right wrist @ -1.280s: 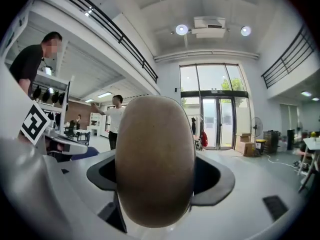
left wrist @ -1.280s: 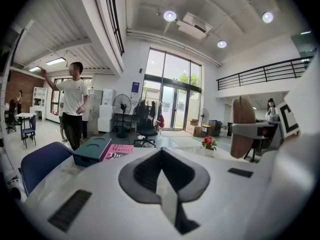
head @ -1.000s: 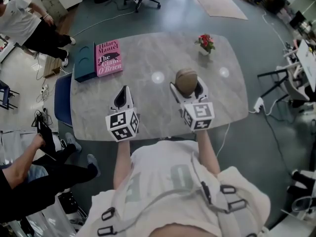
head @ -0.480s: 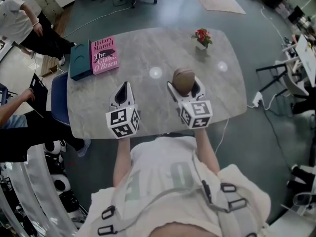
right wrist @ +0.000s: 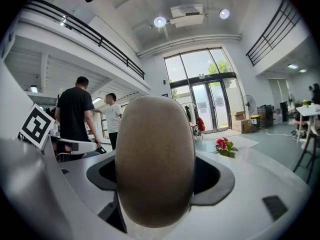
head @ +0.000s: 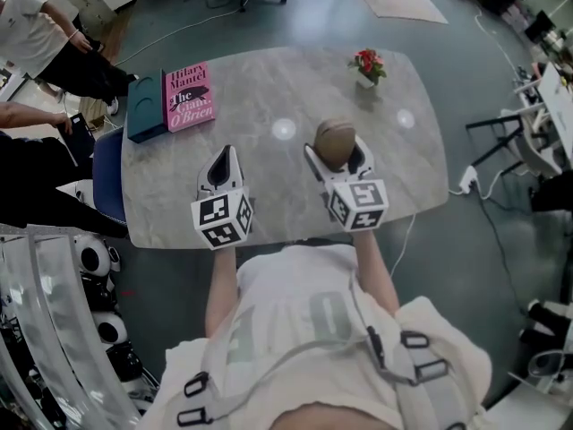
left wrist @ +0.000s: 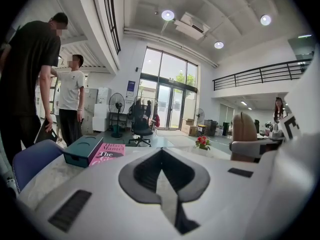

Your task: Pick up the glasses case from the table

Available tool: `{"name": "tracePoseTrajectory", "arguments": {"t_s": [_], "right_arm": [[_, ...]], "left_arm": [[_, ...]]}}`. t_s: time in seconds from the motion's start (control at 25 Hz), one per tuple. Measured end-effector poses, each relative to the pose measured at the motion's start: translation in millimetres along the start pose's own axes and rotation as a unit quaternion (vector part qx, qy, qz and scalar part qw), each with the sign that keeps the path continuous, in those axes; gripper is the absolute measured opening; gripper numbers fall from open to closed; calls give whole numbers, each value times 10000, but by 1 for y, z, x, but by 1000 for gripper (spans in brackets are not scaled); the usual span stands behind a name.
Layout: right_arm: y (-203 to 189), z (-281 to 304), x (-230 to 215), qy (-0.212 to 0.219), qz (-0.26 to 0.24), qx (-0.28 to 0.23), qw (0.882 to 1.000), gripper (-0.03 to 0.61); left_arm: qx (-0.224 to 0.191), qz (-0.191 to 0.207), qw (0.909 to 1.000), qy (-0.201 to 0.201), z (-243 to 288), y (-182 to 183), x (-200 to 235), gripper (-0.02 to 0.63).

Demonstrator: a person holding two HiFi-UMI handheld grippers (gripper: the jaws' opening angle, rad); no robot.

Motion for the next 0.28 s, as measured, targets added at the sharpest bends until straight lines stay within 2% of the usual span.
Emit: {"name": "tracePoseTrajectory", "arguments": {"t_s": [0.28], "right_arm": [[-4,-2,4,59,-73,87,9999,385]], "left_arm": [[20,-27,10000,35,1,-3,0,3]]}}
Point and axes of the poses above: the fingertips, and each gripper's own axes: z forward along the fingers, x to its left, y out of its top, the point moved 9 cm from there along -z, backward along the fingers, and after that the axes turned 9 degrees about -z, right-handed, at the moved point
